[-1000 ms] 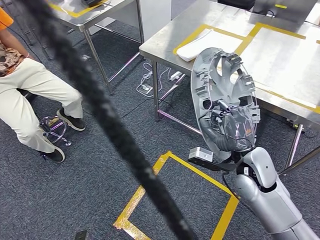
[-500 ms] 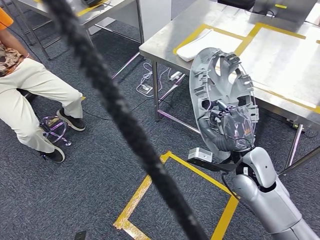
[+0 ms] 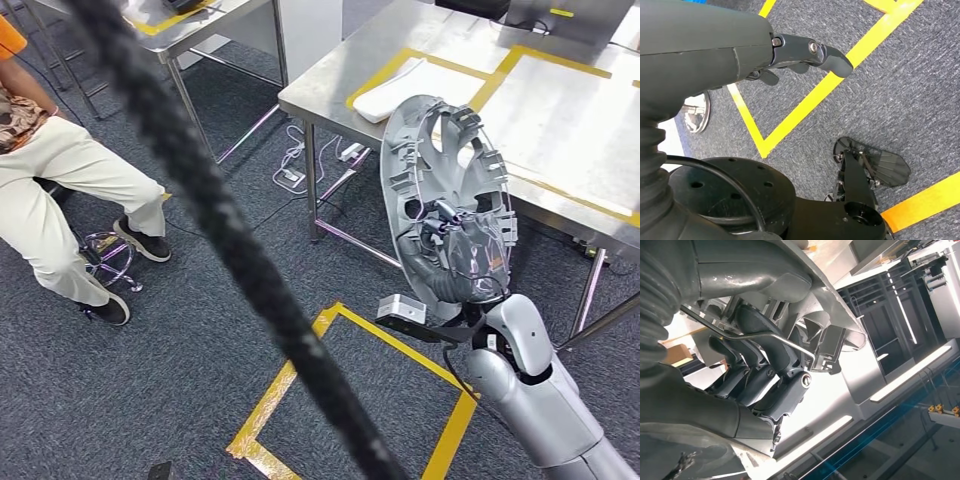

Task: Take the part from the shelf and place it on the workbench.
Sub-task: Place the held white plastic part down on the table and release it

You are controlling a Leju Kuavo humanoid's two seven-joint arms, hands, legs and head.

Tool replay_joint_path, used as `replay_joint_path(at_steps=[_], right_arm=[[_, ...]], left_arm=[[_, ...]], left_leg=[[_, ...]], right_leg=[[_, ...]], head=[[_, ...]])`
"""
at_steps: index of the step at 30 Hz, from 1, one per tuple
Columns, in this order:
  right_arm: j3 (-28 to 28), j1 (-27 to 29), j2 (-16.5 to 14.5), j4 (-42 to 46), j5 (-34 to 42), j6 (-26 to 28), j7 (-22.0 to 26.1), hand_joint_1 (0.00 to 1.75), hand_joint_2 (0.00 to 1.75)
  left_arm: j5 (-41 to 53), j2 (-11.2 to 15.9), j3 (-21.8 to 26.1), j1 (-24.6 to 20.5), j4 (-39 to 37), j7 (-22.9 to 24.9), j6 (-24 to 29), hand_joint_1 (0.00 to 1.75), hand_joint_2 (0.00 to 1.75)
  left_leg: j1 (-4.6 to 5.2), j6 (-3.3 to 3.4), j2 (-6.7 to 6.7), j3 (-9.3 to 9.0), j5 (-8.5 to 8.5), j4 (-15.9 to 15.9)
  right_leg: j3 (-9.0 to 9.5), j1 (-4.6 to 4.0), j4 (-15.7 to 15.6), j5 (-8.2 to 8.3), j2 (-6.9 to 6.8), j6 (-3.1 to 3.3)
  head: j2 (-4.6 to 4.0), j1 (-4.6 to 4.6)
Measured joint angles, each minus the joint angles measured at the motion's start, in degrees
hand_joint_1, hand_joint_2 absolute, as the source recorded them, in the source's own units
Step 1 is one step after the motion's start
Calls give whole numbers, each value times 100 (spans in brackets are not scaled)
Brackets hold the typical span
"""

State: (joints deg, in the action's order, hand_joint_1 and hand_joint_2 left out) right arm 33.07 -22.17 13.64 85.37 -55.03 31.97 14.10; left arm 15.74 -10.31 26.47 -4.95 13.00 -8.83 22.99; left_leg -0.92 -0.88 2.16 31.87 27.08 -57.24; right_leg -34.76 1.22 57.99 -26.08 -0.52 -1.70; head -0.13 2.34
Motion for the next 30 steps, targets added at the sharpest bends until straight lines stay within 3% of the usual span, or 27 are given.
replay_joint_path(at_steps=[30], right_arm=[[-23,9,0,0,7,25,-19,175,175]], left_arm=[[111,3,0,0,0,9,-32,0,175]], left_leg=[[0,0,0,0,0,0]], right_leg=[[-1,0,0,0,0,0]], head=[[0,1]])
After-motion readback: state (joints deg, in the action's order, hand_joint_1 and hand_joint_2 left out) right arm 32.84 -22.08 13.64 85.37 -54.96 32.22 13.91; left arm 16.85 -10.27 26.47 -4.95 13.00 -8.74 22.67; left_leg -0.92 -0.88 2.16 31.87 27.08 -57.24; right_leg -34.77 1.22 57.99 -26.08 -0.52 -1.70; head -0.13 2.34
